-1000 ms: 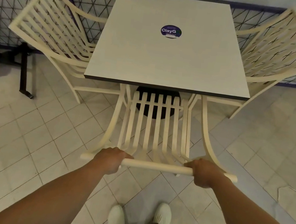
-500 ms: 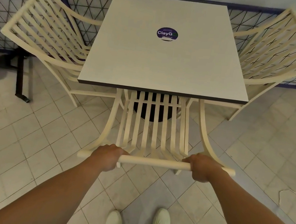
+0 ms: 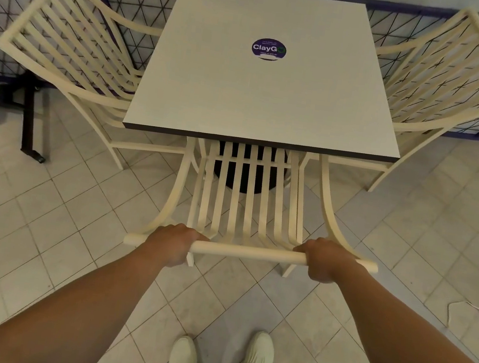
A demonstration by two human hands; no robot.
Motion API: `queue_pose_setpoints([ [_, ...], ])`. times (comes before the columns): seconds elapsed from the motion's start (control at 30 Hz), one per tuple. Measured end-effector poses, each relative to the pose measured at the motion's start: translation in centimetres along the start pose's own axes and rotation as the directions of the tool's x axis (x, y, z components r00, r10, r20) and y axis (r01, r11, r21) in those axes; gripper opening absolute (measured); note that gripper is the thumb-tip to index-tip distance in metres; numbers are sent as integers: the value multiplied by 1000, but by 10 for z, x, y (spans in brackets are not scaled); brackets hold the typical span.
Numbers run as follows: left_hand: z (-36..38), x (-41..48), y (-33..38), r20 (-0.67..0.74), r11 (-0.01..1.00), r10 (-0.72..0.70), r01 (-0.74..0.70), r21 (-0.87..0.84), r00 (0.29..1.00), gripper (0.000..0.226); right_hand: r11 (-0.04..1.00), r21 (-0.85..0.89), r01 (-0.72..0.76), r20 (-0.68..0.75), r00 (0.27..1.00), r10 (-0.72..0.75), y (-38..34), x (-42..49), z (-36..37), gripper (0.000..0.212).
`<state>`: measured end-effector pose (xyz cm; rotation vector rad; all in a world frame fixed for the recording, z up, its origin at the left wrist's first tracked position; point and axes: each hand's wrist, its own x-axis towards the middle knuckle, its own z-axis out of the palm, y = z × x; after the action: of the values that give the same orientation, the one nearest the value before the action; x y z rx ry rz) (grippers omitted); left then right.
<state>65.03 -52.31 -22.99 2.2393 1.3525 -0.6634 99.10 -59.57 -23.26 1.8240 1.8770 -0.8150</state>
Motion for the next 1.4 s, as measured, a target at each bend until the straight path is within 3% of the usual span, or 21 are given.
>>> queue_pose_setpoints([
  [0.4, -10, -41, 18, -81, 1000, -5, 4, -2, 997, 66, 999, 22, -45, -92, 995, 47, -29, -40, -14, 31],
  [0.7, -9, -30, 12, -66, 1000, -26, 25, -7, 998, 70, 999, 12, -41, -67, 997, 41, -33, -29, -14, 31],
  [0.97, -12, -37, 22, -76, 999, -41, 42, 5, 996, 58, 998, 17, -68, -60, 996, 69, -41, -34, -16, 38],
  [1.13, -24, -61, 52, -68, 980, 21, -34, -196, 997, 63, 999, 40, 29, -119, 993, -24, -80, -60, -29, 50],
  [1.27, -17, -85, 68, -39, 977, 54, -61, -205, 998, 65, 969, 99, 227, -245, 949, -198, -122, -77, -27, 50],
  [1.33, -4, -100, 70, 13, 974, 26, -23, -224, 1000, 65, 949, 104, 296, -196, 942, -272, -143, -81, -19, 51],
  [1.4, 13, -116, 63, 80, 967, -18, 37, -251, 997, 63, 943, 68, 326, -46, 945, -323, -164, -80, -9, 55],
])
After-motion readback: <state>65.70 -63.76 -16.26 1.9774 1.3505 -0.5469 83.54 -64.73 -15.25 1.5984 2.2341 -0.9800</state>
